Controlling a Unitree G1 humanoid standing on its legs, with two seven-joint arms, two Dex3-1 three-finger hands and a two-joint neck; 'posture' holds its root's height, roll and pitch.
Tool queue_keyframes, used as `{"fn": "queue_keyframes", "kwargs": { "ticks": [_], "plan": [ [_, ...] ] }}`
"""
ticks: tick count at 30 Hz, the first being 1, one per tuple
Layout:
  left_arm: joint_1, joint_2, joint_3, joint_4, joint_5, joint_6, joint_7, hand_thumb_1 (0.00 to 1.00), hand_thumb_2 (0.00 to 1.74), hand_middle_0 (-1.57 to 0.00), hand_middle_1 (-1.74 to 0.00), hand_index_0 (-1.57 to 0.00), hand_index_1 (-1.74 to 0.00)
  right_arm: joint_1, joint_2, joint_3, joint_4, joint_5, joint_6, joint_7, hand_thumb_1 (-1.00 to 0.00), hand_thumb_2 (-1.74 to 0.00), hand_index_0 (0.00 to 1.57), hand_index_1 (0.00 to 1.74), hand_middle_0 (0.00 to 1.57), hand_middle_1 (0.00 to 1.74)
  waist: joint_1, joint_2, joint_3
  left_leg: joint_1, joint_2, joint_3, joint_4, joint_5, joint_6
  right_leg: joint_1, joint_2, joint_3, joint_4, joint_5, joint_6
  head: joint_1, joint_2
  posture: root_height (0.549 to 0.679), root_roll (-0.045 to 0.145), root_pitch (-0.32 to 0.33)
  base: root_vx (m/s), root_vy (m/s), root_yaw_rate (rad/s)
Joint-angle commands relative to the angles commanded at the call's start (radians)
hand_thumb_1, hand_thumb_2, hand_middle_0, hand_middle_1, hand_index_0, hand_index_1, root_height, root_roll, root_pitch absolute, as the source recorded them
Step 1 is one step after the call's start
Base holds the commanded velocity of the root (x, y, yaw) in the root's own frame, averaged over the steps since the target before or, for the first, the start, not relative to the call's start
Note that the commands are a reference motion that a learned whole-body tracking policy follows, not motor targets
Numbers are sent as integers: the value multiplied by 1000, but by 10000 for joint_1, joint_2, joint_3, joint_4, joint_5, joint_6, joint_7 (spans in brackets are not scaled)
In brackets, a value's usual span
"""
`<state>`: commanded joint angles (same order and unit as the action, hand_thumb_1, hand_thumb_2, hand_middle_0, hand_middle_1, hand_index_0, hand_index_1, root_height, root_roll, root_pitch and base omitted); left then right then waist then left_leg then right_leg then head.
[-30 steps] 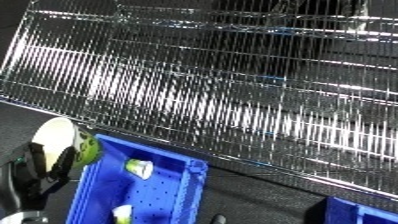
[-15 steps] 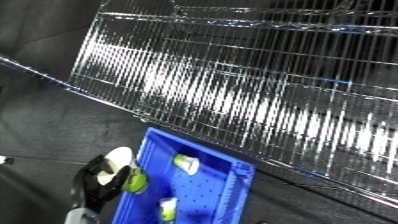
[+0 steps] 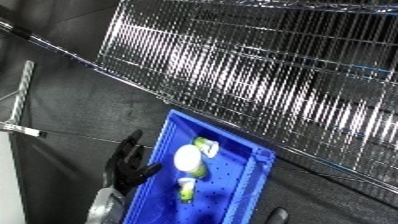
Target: Pick up the object and place it into the box
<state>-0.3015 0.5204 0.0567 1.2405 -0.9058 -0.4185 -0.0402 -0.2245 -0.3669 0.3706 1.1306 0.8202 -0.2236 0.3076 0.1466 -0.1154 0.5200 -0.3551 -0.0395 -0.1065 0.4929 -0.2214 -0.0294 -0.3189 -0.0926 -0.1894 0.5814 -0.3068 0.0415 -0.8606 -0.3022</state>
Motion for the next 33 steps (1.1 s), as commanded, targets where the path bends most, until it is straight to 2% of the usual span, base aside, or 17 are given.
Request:
{"fn": "queue_keyframes", "kwargs": {
  "ticks": [5, 10, 15, 21, 23, 24, 28, 33],
  "plan": [
    [14, -29, -125, 27, 112, 203, -114, 0, 0, 0, 0, 0, 0, 10, -16, 8, -43, 11, 31, -4, 0, 0, 0, 0, 0, 0, -31, 25, 0, 1, -34, 30, 38, -49, 13, 16, -7, 10, -43, 19, 18, 359, -44, 654, 41, 35, -1, 2, -31],
    [52, -173, -372, 45, 94, 750, -686, 0, 0, 0, 0, 0, 0, -46, -6, 0, -110, -63, 121, -66, 0, 0, 0, 0, 0, 0, -97, 93, -5, 51, -44, 109, 66, -97, 25, 51, -29, 33, -99, 48, 53, 976, -22, 655, 40, 33, -1, 10, -65],
    [103, -310, -752, -44, 132, 1098, -1209, 0, 0, 0, 0, 0, 0, -104, -55, -15, -187, -227, 230, -129, 0, 0, 0, 0, 0, 0, -215, 200, -44, 121, -11, 232, 47, -118, 23, 77, -33, 88, -250, 153, 105, 2058, 72, 656, 38, 33, -6, 21, -134],
    [225, -499, -1082, -396, 305, 1331, -1224, 0, 0, 0, 0, 0, 0, -309, -144, -16, -356, -347, 447, -445, 0, 0, 0, 0, 0, 0, -362, 401, -96, 55, -16, 397, 301, -221, 28, -23, 32, 259, -286, 303, 136, 4476, -25, 656, 37, 33, -17, 31, -152],
    [272, -559, -1184, -503, 409, 1376, -1200, 0, 0, 0, 0, 0, 0, -374, -183, -41, -402, -367, 518, -544, 0, 0, 0, 0, 0, 0, -400, 473, -98, 15, -30, 428, 403, -253, 33, -66, 49, 319, -259, 339, 141, 4868, -27, 656, 37, 32, -8, 29, -103],
    [299, -596, -1238, -538, 500, 1389, -1213, 0, 0, 0, 0, 0, 0, -414, -218, -75, -409, -381, 554, -564, 0, 0, 0, 0, 0, 0, -425, 512, -99, 8, -35, 446, 424, -257, 38, -81, 60, 349, -267, 367, 142, 5749, -19, 656, 37, 32, -8, 32, -112],
    [418, -794, -1529, -660, 1001, 1404, -1232, 0, 0, 0, 0, 0, 0, -570, -378, -218, -391, -460, 652, -591, 0, 0, 0, 0, 0, 0, -528, 690, -111, 13, -25, 522, 391, -200, 46, -146, 92, 459, -309, 497, 165, 7304, 130, 656, 36, 33, -11, 36, -121],
    [490, -964, -1997, -934, 1580, 1478, -1015, 0, 0, 0, 0, 0, 0, -673, -609, -351, -446, -531, 674, -595, 0, 0, 0, 0, 0, 0, -660, 913, -108, 24, 5, 598, 292, -100, 60, -283, 71, 538, -177, 550, 199, 9173, 490, 655, 34, 34, -11, 37, -112]
  ]
}}
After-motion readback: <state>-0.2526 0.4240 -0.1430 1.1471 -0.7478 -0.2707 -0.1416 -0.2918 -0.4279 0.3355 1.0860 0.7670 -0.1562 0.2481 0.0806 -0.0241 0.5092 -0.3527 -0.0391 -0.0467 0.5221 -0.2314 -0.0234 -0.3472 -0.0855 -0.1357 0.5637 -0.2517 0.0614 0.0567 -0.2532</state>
